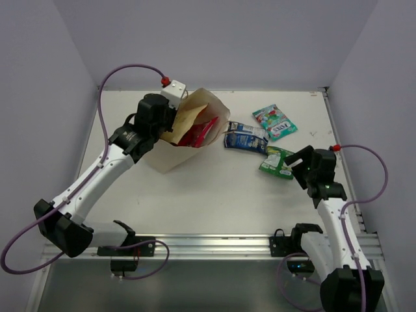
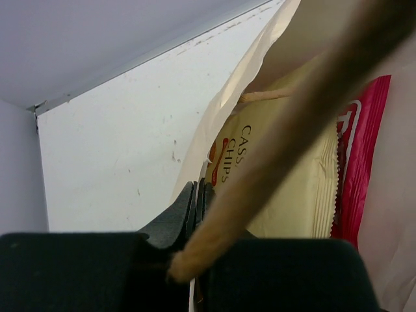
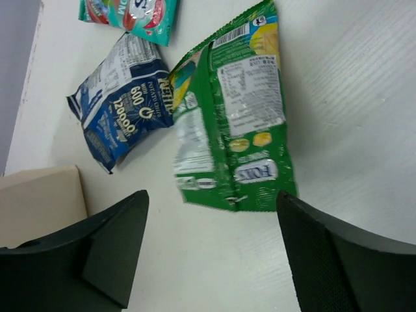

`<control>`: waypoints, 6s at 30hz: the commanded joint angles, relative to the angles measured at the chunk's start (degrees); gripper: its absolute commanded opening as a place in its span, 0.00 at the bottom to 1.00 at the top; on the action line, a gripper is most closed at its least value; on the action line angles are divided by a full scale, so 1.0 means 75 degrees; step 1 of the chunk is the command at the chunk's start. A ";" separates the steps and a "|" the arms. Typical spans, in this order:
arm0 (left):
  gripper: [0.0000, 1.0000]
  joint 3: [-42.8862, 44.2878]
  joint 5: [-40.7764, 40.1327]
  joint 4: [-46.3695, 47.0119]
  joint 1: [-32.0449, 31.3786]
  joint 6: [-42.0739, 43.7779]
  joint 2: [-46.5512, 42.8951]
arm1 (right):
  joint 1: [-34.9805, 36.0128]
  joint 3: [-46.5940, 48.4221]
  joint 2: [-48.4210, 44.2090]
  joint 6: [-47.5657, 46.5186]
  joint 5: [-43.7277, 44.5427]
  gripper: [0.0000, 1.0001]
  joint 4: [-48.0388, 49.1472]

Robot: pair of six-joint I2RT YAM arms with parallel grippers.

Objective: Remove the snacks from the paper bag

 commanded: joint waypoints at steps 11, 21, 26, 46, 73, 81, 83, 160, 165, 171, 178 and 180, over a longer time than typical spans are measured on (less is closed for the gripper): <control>0.00 0.0591 0.0693 -0.0330 0.0020 0.0180 -0.0259 | 0.2782 0.4055 0.0264 -0.0604 -0.0263 0.89 -0.0839; 0.00 0.0603 0.0740 -0.0342 0.0020 0.0122 -0.0376 | 0.5865 0.7396 0.3919 -0.0603 0.0454 0.90 -0.0170; 0.00 0.0591 0.0846 -0.0342 0.0032 0.0028 -0.0435 | 0.6254 0.8065 0.5418 -0.0380 0.0476 0.89 -0.0042; 0.00 0.0006 0.0987 -0.0342 0.0032 -0.0323 -0.0869 | 0.6348 0.8054 0.6853 0.0288 -0.0016 0.14 0.0358; 0.00 0.0239 -0.1087 -0.0248 0.0699 0.0484 -0.0224 | 0.4065 1.1990 0.3652 -0.1658 -0.1422 0.00 -0.1634; 0.00 0.1128 -0.0853 -0.0236 0.1718 0.0860 -0.0154 | 0.2938 1.2495 0.5502 -0.1517 -0.1750 0.00 -0.1390; 0.00 0.1317 -0.0853 -0.0190 0.1812 0.0977 -0.0072 | 0.2937 1.2402 0.6228 -0.1400 -0.1762 0.00 -0.0735; 0.00 -0.1283 0.2053 -0.0424 0.1614 -0.0429 -0.1607 | 0.6828 0.8077 1.0039 0.1343 0.0020 0.54 0.3391; 0.00 -0.1494 0.1726 -0.0330 0.1614 -0.0382 -0.1619 | 0.6828 0.7867 0.9363 0.0664 -0.0027 0.05 0.3732; 0.00 -0.1787 0.0801 -0.0248 0.1625 -0.0417 -0.1420 | 0.6805 0.7913 0.8213 0.0042 -0.0484 0.00 0.3861; 0.00 -0.1799 -0.0138 -0.0225 0.1625 -0.0499 -0.1010 | 0.6676 0.8324 0.6830 -0.0450 -0.1210 0.00 0.3100; 0.00 -0.1764 -0.0255 -0.0201 0.1637 -0.0732 -0.0857 | 0.6606 0.8032 0.6105 -0.0555 -0.1386 0.00 0.2830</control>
